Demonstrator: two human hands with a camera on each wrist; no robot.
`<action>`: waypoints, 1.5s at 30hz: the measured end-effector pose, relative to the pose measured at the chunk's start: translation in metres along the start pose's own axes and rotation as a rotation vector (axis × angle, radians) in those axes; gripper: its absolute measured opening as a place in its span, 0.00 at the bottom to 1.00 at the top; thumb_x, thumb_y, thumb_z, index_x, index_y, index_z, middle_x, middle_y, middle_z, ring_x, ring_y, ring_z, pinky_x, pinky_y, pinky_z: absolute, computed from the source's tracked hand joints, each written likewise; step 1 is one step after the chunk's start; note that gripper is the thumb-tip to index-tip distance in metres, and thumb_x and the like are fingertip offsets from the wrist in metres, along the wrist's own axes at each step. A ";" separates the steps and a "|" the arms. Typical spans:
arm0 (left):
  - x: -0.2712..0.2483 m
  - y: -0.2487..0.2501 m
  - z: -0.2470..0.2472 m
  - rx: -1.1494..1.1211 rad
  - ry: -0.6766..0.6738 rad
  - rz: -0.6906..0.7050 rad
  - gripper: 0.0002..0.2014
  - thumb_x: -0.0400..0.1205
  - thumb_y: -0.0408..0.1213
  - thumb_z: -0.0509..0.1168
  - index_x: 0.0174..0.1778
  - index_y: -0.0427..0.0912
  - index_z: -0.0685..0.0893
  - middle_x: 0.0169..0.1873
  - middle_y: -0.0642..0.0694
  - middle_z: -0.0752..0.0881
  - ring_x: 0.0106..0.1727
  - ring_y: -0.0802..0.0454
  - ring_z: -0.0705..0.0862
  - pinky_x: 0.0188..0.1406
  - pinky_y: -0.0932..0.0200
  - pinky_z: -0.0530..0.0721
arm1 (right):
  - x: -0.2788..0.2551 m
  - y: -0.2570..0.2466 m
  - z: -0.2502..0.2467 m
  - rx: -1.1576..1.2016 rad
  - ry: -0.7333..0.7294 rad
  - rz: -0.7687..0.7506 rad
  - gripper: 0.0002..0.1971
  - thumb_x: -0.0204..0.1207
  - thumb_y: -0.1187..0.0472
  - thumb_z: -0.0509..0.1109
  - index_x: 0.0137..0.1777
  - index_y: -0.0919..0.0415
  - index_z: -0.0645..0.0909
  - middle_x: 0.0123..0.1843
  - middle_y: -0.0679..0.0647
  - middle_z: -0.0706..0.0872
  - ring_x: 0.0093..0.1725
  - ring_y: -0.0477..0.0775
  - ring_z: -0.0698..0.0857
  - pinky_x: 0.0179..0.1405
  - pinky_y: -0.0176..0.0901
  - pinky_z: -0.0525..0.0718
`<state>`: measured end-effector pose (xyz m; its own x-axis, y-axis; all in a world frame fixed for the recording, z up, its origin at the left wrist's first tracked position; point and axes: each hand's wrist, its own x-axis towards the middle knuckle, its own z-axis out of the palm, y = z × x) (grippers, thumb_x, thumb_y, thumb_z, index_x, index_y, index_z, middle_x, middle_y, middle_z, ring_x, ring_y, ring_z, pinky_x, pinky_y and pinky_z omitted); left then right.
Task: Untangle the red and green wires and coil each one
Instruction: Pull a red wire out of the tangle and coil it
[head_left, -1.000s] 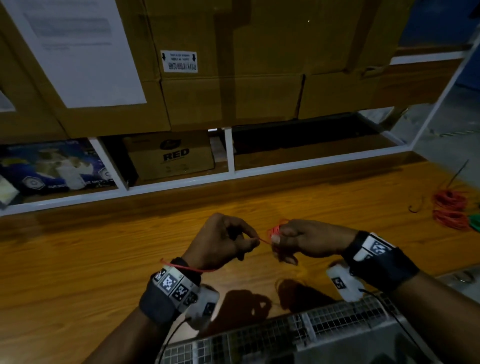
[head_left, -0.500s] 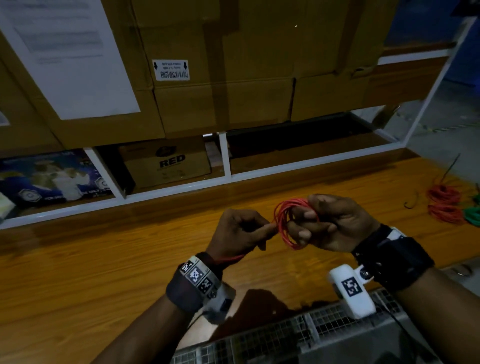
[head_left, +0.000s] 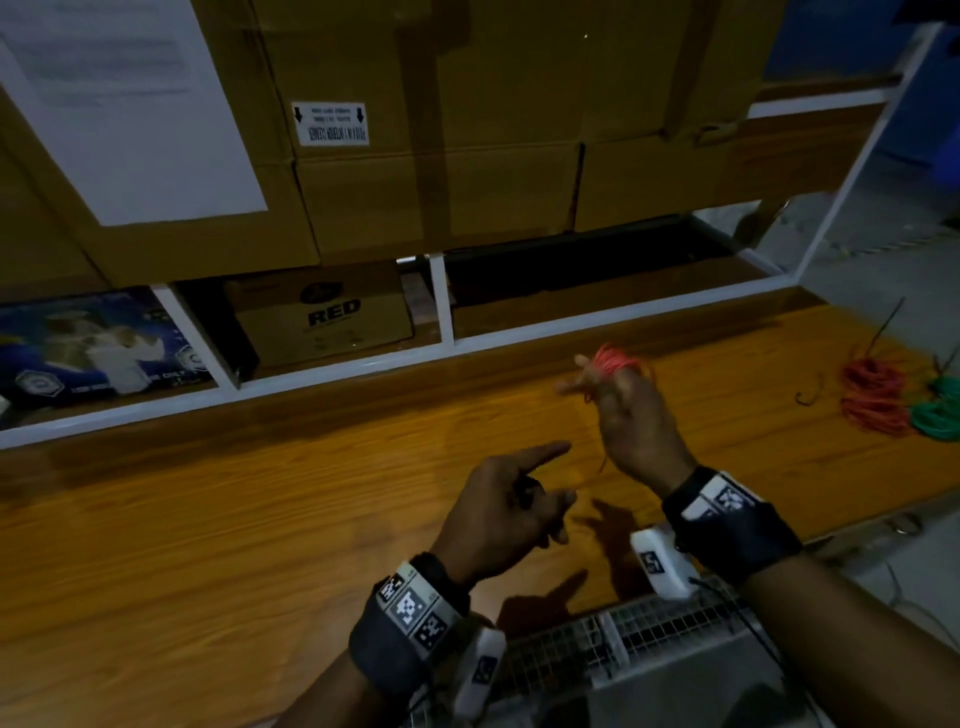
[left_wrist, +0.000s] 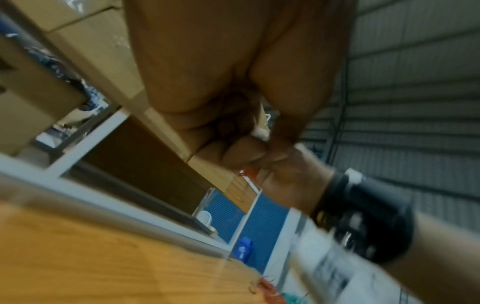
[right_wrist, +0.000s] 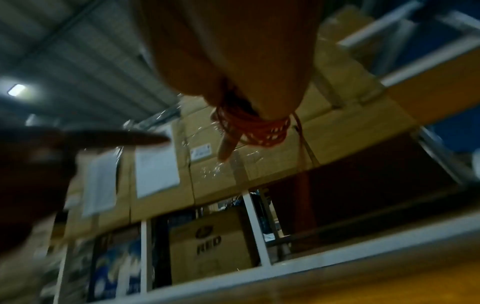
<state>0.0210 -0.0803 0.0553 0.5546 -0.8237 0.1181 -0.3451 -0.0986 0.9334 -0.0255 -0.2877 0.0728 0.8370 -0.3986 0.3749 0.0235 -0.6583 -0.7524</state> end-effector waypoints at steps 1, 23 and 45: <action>-0.001 0.002 -0.001 -0.062 0.046 0.015 0.17 0.88 0.41 0.69 0.74 0.44 0.85 0.32 0.45 0.93 0.31 0.46 0.90 0.35 0.51 0.88 | -0.004 0.002 0.002 -0.107 -0.115 -0.055 0.19 0.93 0.51 0.53 0.51 0.50 0.85 0.55 0.44 0.88 0.61 0.41 0.85 0.58 0.49 0.82; 0.012 -0.018 0.010 0.038 0.119 0.086 0.23 0.84 0.19 0.60 0.36 0.54 0.84 0.28 0.60 0.85 0.29 0.62 0.80 0.32 0.61 0.75 | -0.045 -0.060 0.007 1.432 -0.343 0.484 0.16 0.85 0.48 0.61 0.50 0.61 0.81 0.38 0.56 0.81 0.56 0.62 0.86 0.66 0.50 0.84; 0.003 0.010 -0.046 0.129 -0.181 0.184 0.21 0.73 0.41 0.83 0.63 0.49 0.92 0.65 0.57 0.88 0.64 0.53 0.87 0.55 0.44 0.88 | -0.049 -0.021 -0.015 0.731 -1.247 0.375 0.20 0.93 0.58 0.52 0.59 0.72 0.82 0.35 0.59 0.82 0.40 0.55 0.84 0.57 0.53 0.78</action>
<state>0.0537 -0.0581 0.0807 0.3341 -0.9192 0.2082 -0.5270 0.0010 0.8499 -0.0753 -0.2632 0.0784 0.7637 0.5689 -0.3053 -0.3477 -0.0360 -0.9369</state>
